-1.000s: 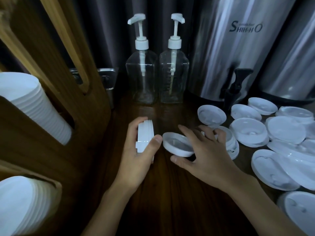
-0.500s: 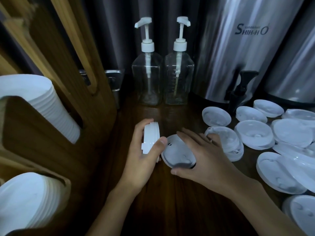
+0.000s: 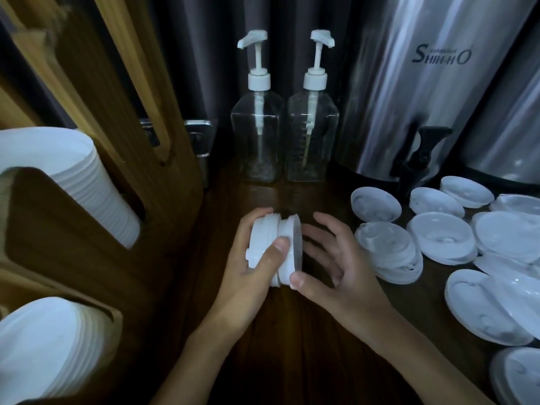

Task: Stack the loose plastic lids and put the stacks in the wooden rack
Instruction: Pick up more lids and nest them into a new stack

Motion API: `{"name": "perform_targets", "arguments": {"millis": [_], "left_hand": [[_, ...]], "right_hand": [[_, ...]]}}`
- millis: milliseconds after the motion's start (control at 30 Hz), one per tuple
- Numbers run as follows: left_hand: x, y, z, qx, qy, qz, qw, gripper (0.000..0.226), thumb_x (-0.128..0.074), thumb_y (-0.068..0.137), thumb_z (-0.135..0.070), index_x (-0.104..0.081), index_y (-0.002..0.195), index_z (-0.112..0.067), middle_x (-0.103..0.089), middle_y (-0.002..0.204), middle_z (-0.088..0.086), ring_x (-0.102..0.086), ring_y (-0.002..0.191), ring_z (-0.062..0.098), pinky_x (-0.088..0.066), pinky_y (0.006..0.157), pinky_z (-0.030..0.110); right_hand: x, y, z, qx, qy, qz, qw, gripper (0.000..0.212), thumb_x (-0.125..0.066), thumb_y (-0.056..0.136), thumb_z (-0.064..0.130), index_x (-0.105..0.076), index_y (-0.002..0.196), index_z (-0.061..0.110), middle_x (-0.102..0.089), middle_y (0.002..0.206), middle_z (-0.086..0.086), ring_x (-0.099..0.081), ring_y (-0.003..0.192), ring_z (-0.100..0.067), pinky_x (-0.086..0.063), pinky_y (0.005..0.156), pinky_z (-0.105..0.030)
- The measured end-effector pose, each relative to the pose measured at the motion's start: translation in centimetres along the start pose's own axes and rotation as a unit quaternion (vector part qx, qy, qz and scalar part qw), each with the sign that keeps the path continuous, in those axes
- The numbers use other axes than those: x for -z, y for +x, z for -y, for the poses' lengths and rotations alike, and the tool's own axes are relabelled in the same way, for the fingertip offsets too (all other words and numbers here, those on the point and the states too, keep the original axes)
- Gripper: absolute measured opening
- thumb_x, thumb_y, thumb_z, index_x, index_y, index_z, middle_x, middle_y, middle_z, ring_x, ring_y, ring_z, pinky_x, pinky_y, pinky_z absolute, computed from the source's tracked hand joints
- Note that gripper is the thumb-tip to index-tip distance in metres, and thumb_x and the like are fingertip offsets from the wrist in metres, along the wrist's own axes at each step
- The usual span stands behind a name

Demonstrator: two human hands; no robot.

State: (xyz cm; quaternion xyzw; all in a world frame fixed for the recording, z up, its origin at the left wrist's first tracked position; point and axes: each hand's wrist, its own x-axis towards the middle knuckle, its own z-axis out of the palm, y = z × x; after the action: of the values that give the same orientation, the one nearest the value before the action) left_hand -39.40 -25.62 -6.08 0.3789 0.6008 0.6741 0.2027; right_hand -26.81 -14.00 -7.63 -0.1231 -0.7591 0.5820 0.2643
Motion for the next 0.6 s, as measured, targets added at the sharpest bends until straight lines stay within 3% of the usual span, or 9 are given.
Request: {"name": "perform_targets", "arguments": {"millis": [200,333,433,533,600], "left_hand": [[-0.42,-0.42,0.01,-0.006,0.0,0.028,1.0,0.047,-0.059,0.081,-0.058,-0.053,0.127,-0.047,-0.06,0.115,-0.031,-0.06,0.11,-0.006,-0.05,0.082,0.008],[-0.4,-0.43,0.1,0.011,-0.016,0.035,0.999,0.049,-0.062,0.079,-0.058,-0.052,0.127,-0.05,-0.061,0.114,-0.029,-0.063,0.108,0.001,-0.056,0.08,0.019],[-0.44,-0.37,0.1,0.024,-0.033,0.047,0.998,0.051,-0.064,0.08,-0.055,-0.052,0.129,-0.047,-0.063,0.113,-0.025,-0.068,0.106,0.012,-0.061,0.077,0.031],[-0.54,-0.38,0.08,0.028,-0.041,0.048,0.998,0.048,-0.066,0.079,-0.05,-0.054,0.125,-0.049,-0.064,0.11,-0.023,-0.072,0.094,0.017,-0.059,0.07,0.027],[-0.63,-0.38,0.11,0.023,-0.036,0.041,0.998,0.047,-0.066,0.078,-0.049,-0.054,0.124,-0.049,-0.064,0.108,-0.023,-0.071,0.091,0.014,-0.059,0.07,0.025]], "right_hand": [[-0.38,-0.01,-0.1,0.016,-0.048,0.013,0.999,0.084,-0.074,0.075,0.067,-0.026,0.144,0.063,-0.048,0.148,0.026,-0.044,0.139,-0.002,-0.038,0.114,-0.041],[-0.08,-0.14,-0.35,0.004,-0.054,0.038,0.998,0.094,-0.075,0.075,0.067,-0.019,0.15,0.057,-0.041,0.153,0.026,-0.042,0.141,-0.004,-0.038,0.116,-0.045],[0.08,-0.21,-0.25,0.013,-0.072,0.067,0.995,0.096,-0.078,0.08,0.052,-0.016,0.154,0.052,-0.035,0.157,0.026,-0.035,0.146,-0.003,-0.035,0.117,-0.044],[0.31,-0.1,-0.26,0.026,-0.086,0.087,0.992,0.095,-0.08,0.084,0.04,-0.019,0.157,0.043,-0.036,0.158,0.023,-0.033,0.147,-0.003,-0.033,0.117,-0.042],[0.58,0.05,-0.13,0.021,-0.082,0.091,0.992,0.095,-0.082,0.081,0.044,-0.022,0.155,0.047,-0.036,0.158,0.021,-0.035,0.146,-0.006,-0.035,0.116,-0.046]]}}
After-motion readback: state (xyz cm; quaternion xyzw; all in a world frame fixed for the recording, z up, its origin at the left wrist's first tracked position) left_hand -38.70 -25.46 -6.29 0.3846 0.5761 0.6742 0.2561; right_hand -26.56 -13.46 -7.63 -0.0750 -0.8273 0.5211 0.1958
